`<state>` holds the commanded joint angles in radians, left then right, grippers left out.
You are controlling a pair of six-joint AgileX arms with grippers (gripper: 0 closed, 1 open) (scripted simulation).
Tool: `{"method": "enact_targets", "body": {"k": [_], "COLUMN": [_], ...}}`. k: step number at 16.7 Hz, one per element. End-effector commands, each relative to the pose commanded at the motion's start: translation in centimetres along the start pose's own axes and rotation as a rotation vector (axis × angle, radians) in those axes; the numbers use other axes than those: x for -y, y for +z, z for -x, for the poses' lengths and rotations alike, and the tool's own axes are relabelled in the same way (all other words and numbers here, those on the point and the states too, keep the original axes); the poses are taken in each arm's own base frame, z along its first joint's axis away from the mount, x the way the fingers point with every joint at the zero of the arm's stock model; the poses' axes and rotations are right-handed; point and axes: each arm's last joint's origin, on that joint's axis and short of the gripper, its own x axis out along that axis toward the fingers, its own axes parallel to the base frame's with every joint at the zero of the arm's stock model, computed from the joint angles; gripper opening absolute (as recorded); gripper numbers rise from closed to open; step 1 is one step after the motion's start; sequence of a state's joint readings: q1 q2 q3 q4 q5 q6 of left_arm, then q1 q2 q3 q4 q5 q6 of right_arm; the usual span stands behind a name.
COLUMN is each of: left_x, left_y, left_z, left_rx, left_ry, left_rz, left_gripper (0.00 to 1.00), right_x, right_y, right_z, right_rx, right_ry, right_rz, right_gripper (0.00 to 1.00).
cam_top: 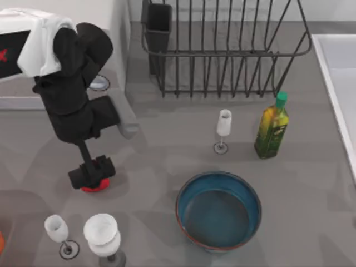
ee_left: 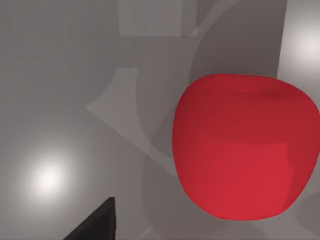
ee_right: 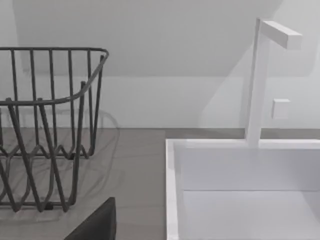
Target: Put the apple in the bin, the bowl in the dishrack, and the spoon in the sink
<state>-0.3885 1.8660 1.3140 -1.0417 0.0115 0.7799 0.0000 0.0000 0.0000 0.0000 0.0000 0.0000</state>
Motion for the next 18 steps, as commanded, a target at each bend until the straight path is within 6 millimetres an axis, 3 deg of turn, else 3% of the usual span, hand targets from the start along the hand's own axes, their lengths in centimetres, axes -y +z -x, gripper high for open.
{"method": "enact_targets", "body": {"k": [4,11,15,18], "left_x": [0.0,0.0,0.0,0.0], "left_y": [-0.1,0.0,0.0,0.0], "left_z": [-0.6,-6.7,-7.0,-7.0], "left_rx": [-0.002,0.002,0.000,0.000], "left_ry": [-0.002,0.002,0.000,0.000], "left_rz": [0.002,0.000,0.000,0.000], "left_gripper": [1.00,1.00,1.00,0.77], "right_x": [0.0,0.0,0.0,0.0], "right_y": [0.0,0.0,0.0,0.0], "right_z": [0.0,0.0,0.0,0.0], "right_rx": [0.000,0.000,0.000,0.000], "right_ry": [0.000,0.000,0.000,0.000], "right_rz": [0.000,0.000,0.000,0.000], "right_gripper": [1.00,1.00,1.00,1.00]}}
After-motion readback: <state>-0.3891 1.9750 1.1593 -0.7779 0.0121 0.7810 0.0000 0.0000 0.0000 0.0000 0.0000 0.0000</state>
